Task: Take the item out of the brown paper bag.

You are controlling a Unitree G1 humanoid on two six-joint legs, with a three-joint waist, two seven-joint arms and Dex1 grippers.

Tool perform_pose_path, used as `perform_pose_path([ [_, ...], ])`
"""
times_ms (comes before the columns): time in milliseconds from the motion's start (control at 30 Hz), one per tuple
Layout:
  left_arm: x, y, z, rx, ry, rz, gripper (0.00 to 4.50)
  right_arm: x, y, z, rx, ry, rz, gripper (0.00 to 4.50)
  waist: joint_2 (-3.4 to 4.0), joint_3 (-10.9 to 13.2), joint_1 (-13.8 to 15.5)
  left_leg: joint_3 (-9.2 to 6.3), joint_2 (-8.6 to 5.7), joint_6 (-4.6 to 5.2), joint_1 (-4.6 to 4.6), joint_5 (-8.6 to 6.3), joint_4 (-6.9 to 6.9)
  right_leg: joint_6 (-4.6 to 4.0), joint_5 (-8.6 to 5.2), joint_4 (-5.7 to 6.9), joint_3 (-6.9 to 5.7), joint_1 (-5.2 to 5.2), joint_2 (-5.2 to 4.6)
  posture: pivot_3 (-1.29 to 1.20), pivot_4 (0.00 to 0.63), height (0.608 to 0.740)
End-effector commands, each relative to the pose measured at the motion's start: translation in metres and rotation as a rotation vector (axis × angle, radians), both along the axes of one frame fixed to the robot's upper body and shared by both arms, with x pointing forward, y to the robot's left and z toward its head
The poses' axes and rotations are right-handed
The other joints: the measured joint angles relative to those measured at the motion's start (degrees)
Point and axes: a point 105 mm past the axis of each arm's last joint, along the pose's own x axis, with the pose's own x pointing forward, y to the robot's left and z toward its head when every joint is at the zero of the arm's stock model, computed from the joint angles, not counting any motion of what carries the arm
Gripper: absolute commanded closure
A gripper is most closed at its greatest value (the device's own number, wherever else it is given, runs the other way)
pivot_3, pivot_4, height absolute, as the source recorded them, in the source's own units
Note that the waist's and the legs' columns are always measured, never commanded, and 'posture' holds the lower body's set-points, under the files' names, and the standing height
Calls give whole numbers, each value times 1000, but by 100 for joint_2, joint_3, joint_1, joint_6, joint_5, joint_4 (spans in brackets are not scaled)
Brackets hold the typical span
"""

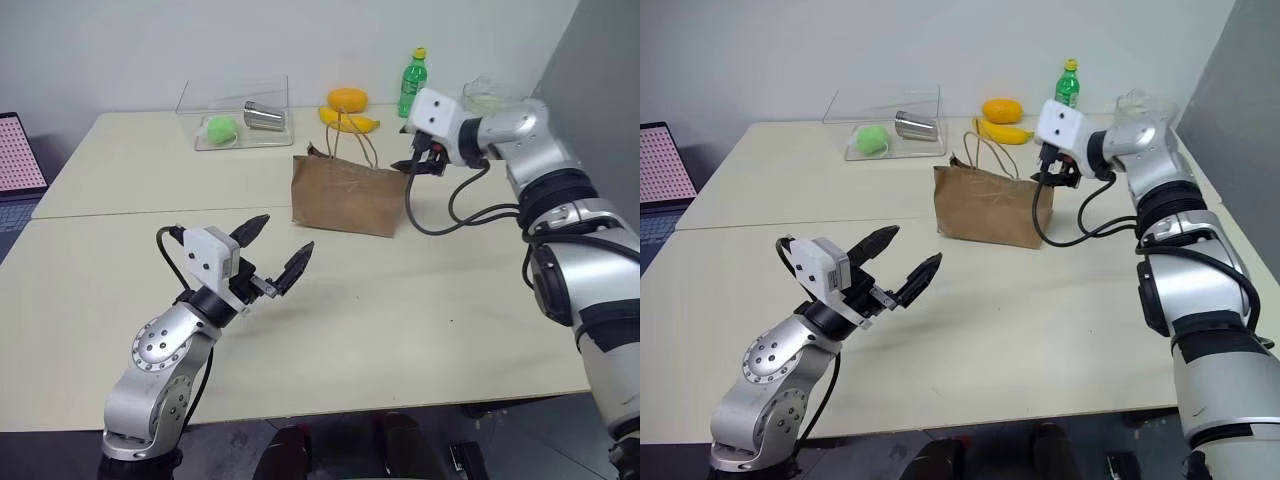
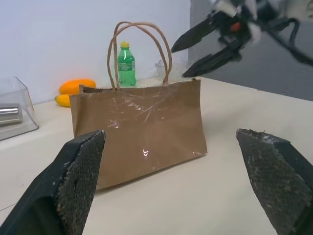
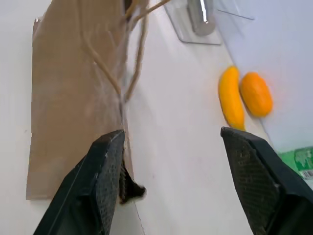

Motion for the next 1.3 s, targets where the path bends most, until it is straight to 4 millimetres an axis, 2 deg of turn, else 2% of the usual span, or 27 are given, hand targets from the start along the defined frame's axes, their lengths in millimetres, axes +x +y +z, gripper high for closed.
perform_pose_path([
  [33,1,-3,10,2,-55,-11,0,-15,-5,16,104,-50,36,1237,-1,-1,8,-3,0,0,0,0,1,0,0,-3,-3,5,0,0,150,740],
  [100,2,-2,10,1,-55,-11,0,-32,-7,17,185,-76,38,1237,-1,-1,18,-3,1,1,0,0,3,0,0,-3,-2,7,-1,0,150,740],
  [167,3,-2,9,0,-55,-9,0,-61,-3,13,341,-80,40,1237,0,-1,56,-5,2,0,-4,0,5,0,0,-1,-3,5,-1,0,150,740],
  [267,8,0,10,-5,-64,12,552,-99,6,-7,523,-49,2,1190,2,-2,100,-13,7,0,-14,0,4,0,0,3,-7,-6,1,0,150,740],
  [333,12,-3,12,1,-79,4,1163,-121,14,-27,601,-12,-33,1190,4,-4,133,-10,7,0,-12,0,6,0,0,8,-4,-7,2,0,150,740],
  [400,17,-5,13,-1,-84,2,1779,-137,19,-40,704,11,-81,1190,1,-6,187,-20,4,0,-5,0,7,1,0,4,-12,8,2,0,150,740],
  [533,36,-1,17,-1,-97,19,3068,-165,33,-63,785,25,-152,1190,-1,-7,261,-25,-2,0,6,0,13,3,0,0,-16,23,2,0,150,740],
  [667,52,3,20,-13,-102,37,4390,-178,42,-68,839,5,-199,1190,0,-7,249,-27,1,-2,9,1,10,3,0,1,-18,21,6,0,150,740],
  [700,53,1,21,-12,-107,26,4493,-178,41,-68,835,-8,-217,1190,-2,-8,248,-28,1,-2,10,1,10,3,0,0,-17,21,6,0,150,740],
  [1033,66,-2,22,-9,-135,13,4493,-182,28,-65,855,-105,-318,1190,-3,-9,270,-36,0,-6,9,3,7,3,-1,-3,-24,23,6,0,150,740],
  [1100,73,-3,27,-1,-152,15,4493,-182,27,-65,844,-111,-326,1190,-3,-9,270,-36,0,-5,9,3,7,3,-1,-3,-24,23,6,0,150,740],
  [1300,112,-4,53,67,-209,40,4493,-182,28,-60,843,-122,-318,1190,-5,-9,271,-39,-1,-6,7,3,8,4,-1,-4,-30,25,7,0,150,740],
])
